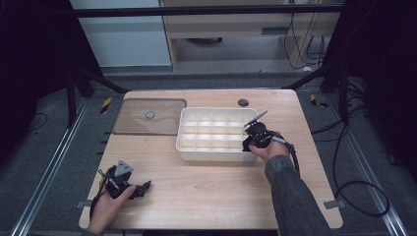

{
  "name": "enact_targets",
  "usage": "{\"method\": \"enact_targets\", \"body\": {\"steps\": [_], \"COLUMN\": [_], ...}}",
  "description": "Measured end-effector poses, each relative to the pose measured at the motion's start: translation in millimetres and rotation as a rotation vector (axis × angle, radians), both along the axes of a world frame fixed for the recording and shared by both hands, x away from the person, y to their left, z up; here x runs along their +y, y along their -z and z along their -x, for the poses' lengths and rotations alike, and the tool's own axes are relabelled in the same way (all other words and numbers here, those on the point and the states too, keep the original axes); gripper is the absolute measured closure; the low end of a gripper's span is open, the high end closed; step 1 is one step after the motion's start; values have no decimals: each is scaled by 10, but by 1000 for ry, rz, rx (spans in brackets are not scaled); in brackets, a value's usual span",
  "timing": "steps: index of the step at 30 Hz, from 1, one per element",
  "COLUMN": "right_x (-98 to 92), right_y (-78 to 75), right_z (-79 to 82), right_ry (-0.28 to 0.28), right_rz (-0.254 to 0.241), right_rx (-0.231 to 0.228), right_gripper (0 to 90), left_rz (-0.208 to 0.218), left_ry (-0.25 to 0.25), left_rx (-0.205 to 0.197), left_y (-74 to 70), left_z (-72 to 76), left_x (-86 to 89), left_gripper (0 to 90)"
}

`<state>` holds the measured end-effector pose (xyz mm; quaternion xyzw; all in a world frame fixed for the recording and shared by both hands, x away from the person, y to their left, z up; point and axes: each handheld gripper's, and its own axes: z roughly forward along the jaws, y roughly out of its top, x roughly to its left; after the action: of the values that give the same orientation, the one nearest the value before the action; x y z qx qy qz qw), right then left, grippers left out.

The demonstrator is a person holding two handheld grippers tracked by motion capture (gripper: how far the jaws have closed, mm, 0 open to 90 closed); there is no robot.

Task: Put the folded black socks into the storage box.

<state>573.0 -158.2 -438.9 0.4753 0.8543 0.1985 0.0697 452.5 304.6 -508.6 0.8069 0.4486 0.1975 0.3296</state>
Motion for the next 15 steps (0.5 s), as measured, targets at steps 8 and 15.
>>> {"method": "enact_targets", "body": {"steps": [8,15], "right_x": [-7,3], "right_y": [-1,-5], "right_z": [-1,-7], "right_ry": [1,7], "right_rz": [-5,-7], "right_rx": [7,14], "right_gripper": [900,900], "left_rz": [1,2], "left_ry": [0,-1], "left_rx": [0,0], "left_y": [0,1], "left_z": [0,1], "left_x": [0,-1], "left_gripper": [0,0]}}
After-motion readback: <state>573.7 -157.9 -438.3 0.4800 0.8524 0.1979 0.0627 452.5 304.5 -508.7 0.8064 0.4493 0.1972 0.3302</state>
